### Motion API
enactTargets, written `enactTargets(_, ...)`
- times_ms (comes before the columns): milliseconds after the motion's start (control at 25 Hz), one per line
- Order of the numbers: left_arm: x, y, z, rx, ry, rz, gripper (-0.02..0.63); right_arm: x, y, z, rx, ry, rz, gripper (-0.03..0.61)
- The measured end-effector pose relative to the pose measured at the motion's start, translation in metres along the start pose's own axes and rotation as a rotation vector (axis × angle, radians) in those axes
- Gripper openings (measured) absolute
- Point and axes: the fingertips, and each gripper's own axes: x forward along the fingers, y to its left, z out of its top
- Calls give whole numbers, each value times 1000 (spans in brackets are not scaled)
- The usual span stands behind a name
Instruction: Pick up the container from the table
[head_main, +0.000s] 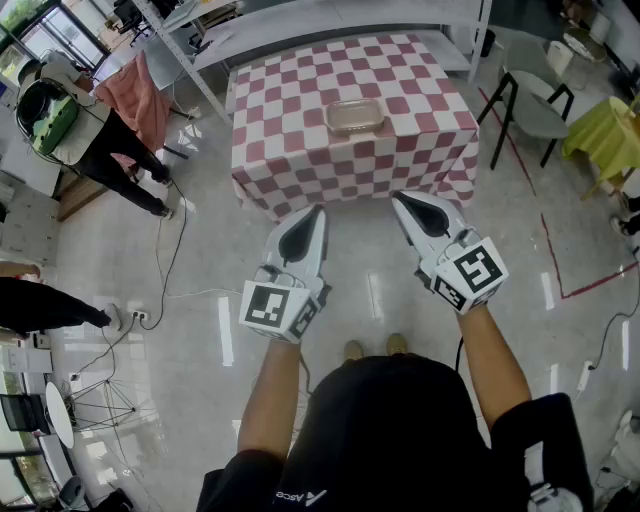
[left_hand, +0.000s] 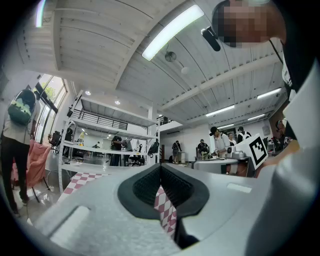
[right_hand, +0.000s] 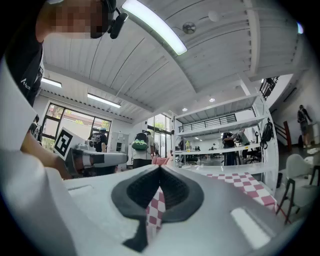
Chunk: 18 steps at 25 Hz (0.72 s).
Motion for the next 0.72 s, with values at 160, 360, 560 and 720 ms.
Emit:
enactTargets(160,2,-1,-2,-2,6,-1,9,0,-1,3,-21,8,1,3)
enactTargets(360,6,-1,-4,-7,12,6,9,-1,-5,4,-12,5,8,3)
enactTargets(560,18,-2,-8,-8,15,22,11,-6,-22,4,-14,6,4,3)
enactTargets(720,32,-7,-9,0,17,43,11,-12,-40,8,-16,0,13,3)
